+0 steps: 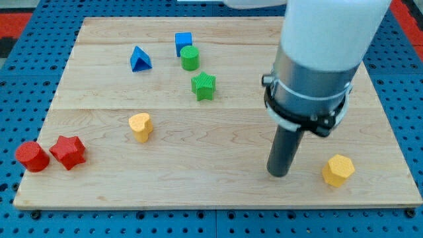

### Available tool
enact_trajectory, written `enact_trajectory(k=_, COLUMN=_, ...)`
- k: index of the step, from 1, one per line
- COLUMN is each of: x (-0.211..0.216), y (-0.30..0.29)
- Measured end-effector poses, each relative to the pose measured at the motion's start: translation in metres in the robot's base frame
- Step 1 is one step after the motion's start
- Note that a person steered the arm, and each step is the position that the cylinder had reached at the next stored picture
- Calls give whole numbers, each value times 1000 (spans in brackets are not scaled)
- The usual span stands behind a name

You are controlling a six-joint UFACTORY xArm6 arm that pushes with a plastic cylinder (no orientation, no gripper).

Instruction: Move the yellow heart to the top left of the yellow hexagon

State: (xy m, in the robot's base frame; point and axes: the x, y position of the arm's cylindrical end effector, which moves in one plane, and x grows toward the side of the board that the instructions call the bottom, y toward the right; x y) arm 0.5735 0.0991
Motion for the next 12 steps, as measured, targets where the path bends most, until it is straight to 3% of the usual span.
enact_trajectory(k=1, x=-6, y=-73)
enact_trajectory(k=2, x=-94, y=-160)
enact_trajectory(k=3, x=-131, y=-172)
enact_trajectory(k=4, x=-96, y=-246)
enact_trajectory(k=5, x=-63, y=-222)
enact_trajectory(k=6, x=-55, y=-153)
enact_trajectory(k=8, x=-57, y=-241)
enact_trajectory(k=9, x=9, y=-243)
enact_trajectory(k=10, x=-6, y=-168)
enact_trajectory(k=12, x=-33, y=-197)
